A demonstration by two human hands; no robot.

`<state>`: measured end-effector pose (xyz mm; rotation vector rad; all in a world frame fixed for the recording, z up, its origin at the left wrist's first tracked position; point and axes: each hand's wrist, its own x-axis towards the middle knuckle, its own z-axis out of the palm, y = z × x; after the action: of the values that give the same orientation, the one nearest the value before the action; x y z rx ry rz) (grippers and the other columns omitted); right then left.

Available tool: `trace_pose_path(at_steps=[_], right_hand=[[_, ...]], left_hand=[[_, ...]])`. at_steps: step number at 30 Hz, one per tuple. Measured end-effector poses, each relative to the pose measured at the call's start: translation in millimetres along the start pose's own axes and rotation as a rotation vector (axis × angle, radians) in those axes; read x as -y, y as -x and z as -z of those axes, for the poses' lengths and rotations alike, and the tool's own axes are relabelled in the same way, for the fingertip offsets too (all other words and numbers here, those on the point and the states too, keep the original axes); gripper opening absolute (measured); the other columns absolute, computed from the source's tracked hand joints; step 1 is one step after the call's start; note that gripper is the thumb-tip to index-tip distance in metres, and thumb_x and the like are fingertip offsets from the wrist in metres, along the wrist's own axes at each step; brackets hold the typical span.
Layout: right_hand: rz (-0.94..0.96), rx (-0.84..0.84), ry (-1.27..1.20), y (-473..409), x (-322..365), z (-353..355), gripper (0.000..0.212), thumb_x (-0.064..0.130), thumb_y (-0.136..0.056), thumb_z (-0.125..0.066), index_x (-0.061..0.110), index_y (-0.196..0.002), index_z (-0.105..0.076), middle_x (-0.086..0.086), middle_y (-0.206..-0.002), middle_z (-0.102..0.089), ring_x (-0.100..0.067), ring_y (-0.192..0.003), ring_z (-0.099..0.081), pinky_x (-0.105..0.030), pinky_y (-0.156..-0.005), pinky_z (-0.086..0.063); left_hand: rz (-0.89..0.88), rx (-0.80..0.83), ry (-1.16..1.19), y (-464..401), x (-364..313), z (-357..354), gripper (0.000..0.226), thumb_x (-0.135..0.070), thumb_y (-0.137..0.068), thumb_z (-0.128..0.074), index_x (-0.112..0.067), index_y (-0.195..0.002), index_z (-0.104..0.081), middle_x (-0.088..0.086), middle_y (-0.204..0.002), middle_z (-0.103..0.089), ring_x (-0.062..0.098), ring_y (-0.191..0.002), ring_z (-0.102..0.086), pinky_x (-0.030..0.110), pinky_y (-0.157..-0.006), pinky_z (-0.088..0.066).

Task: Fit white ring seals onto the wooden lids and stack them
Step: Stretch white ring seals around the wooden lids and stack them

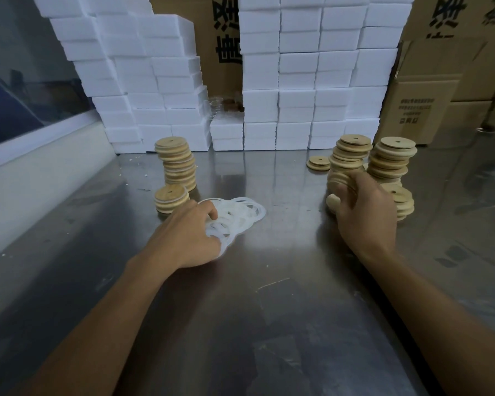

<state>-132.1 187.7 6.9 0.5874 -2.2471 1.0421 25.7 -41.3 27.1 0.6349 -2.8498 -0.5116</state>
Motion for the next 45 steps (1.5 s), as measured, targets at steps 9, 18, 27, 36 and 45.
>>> trace_pose_path(at_steps=[9, 18, 27, 36, 45], right_hand=[[0.07, 0.103, -0.403, 25.5, 37.3, -5.6, 0.02, 0.03, -0.097, -0.058, 0.022, -0.116, -0.055, 0.006, -0.092, -0.066, -0.023, -0.064, -0.065, -0.05, -0.057, -0.054], [-0.105, 0.235, -0.527, 23.5, 32.4, -11.6, 0.015, 0.014, -0.102, -0.044, 0.023, -0.096, -0.055, 0.009, -0.091, -0.06, -0.021, -0.056, -0.06, -0.036, -0.05, -0.051], [-0.047, 0.469, -0.675, 35.8, 50.8, -7.4, 0.022, 0.042, -0.1, -0.048, 0.024, -0.09, -0.057, 0.002, -0.083, -0.064, -0.022, -0.041, -0.059, -0.028, -0.037, -0.044], [0.028, 0.514, -0.639, 37.7, 51.3, -11.9, 0.016, 0.046, -0.09, -0.064, 0.031, -0.089, -0.058, 0.004, -0.085, -0.068, -0.012, -0.047, -0.061, -0.02, -0.039, -0.042], [0.024, 0.498, -0.696, 37.1, 47.2, -15.2, 0.01, 0.032, -0.098, -0.058, 0.031, -0.089, -0.054, 0.0, -0.083, -0.066, -0.024, -0.033, -0.054, -0.029, -0.031, -0.039]], left_hand=[[0.051, -0.081, 0.115, 1.7, -1.9, 2.8, 0.041, 0.004, -0.077, -0.064, -0.026, -0.102, -0.053, -0.003, -0.089, -0.057, 0.014, -0.079, -0.055, 0.027, -0.063, -0.049], [-0.173, -0.281, 0.347, 3.7, -15.6, -0.4, 0.026, 0.004, -0.084, -0.057, -0.019, -0.084, -0.069, -0.004, -0.067, -0.059, 0.014, -0.055, -0.049, 0.019, -0.053, -0.04], [-0.093, -0.277, 0.961, 13.2, -56.5, -16.7, 0.031, 0.012, -0.078, -0.064, -0.019, -0.073, -0.062, -0.005, -0.067, -0.062, 0.01, -0.051, -0.053, 0.019, -0.051, -0.045], [-0.01, -0.289, 1.054, 12.8, -58.5, -29.4, 0.028, 0.013, -0.078, -0.061, -0.015, -0.078, -0.062, 0.001, -0.07, -0.064, 0.008, -0.047, -0.058, 0.019, -0.051, -0.049], [-0.026, -0.31, 0.869, 11.4, -57.0, -36.6, 0.021, -0.018, -0.08, -0.078, -0.024, -0.094, -0.064, -0.01, -0.095, -0.067, 0.008, -0.078, -0.063, 0.024, -0.068, -0.054]])
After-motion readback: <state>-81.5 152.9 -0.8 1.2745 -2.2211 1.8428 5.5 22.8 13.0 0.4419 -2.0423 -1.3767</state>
